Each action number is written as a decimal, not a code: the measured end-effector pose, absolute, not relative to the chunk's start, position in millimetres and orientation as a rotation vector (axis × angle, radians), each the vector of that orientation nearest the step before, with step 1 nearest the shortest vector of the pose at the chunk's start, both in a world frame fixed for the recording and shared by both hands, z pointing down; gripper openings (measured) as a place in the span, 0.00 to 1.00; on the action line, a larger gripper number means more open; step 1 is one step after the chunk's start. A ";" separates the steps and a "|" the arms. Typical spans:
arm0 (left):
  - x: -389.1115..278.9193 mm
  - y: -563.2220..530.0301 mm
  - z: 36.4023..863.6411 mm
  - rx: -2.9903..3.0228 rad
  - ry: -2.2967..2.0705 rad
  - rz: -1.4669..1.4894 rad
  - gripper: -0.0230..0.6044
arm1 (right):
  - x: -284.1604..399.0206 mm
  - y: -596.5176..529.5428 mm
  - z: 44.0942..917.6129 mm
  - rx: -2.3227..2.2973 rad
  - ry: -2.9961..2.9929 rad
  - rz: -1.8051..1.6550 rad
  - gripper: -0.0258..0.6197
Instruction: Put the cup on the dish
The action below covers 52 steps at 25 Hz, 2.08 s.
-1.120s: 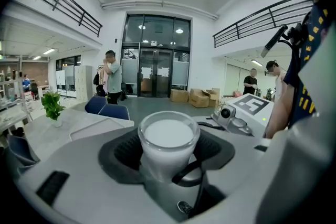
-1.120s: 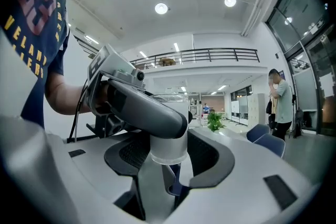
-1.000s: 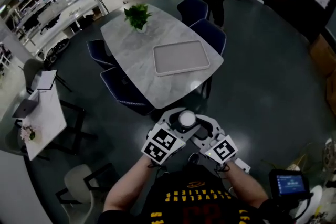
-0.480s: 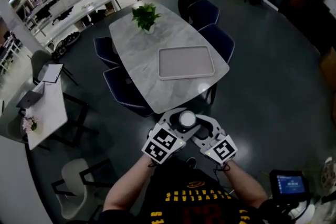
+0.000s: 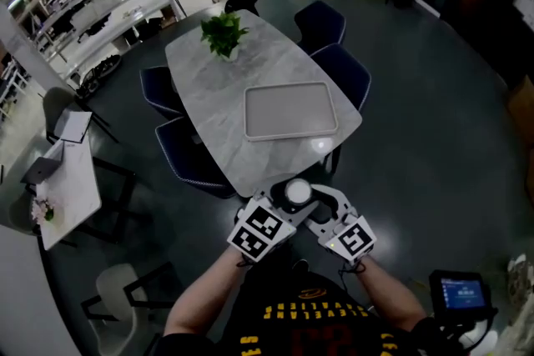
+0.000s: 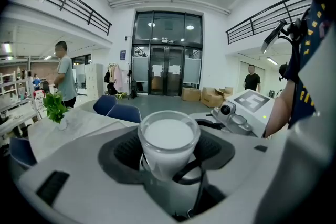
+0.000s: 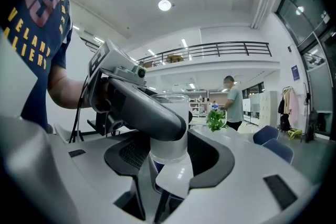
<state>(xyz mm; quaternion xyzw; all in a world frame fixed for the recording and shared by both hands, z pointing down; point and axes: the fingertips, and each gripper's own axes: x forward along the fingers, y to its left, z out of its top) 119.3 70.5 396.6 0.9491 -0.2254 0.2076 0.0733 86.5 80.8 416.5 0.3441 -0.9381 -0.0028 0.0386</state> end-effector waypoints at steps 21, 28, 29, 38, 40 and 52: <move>96.8 -96.3 405.8 2.815 -0.688 0.603 0.46 | 64.4 -85.0 425.3 1.006 -2.856 0.024 0.39; 81.0 -141.2 406.8 2.823 -0.676 0.599 0.46 | 48.7 -130.4 427.0 1.014 -2.840 0.014 0.39; 78.9 -146.4 407.1 2.824 -0.672 0.595 0.46 | 46.7 -135.6 427.6 1.019 -2.837 0.014 0.39; 71.7 -163.5 406.7 2.826 -0.653 0.588 0.46 | 39.1 -153.1 426.6 1.030 -2.820 0.020 0.39; 71.8 -169.1 409.2 2.819 -0.661 0.596 0.46 | 39.3 -158.6 428.9 1.024 -2.823 0.030 0.39; 79.4 -243.7 437.4 2.734 -0.799 0.614 0.46 | 48.4 -229.0 457.5 0.851 -2.847 0.057 0.39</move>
